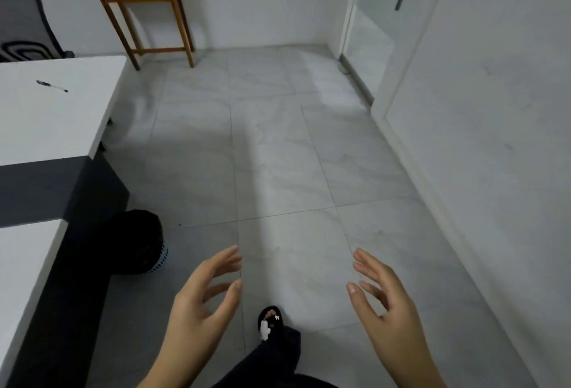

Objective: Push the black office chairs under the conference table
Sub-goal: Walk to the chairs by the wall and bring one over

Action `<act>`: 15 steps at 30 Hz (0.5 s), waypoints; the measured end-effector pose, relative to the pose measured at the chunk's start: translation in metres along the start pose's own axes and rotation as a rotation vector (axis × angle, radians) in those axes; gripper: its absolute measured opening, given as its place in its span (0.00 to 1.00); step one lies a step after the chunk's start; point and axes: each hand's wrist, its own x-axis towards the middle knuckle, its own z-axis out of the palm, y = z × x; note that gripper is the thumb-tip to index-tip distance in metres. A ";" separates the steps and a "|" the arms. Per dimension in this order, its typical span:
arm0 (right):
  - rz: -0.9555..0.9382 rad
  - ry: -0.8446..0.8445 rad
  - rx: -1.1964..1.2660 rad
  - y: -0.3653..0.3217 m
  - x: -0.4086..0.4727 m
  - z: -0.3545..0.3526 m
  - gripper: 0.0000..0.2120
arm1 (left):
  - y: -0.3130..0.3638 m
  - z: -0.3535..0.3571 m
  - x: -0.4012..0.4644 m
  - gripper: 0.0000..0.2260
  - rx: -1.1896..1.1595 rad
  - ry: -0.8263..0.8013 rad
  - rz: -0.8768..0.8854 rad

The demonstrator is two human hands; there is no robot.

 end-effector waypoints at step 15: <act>-0.019 -0.153 -0.009 0.010 0.313 0.054 0.21 | -0.031 0.019 0.280 0.18 -0.009 0.124 -0.070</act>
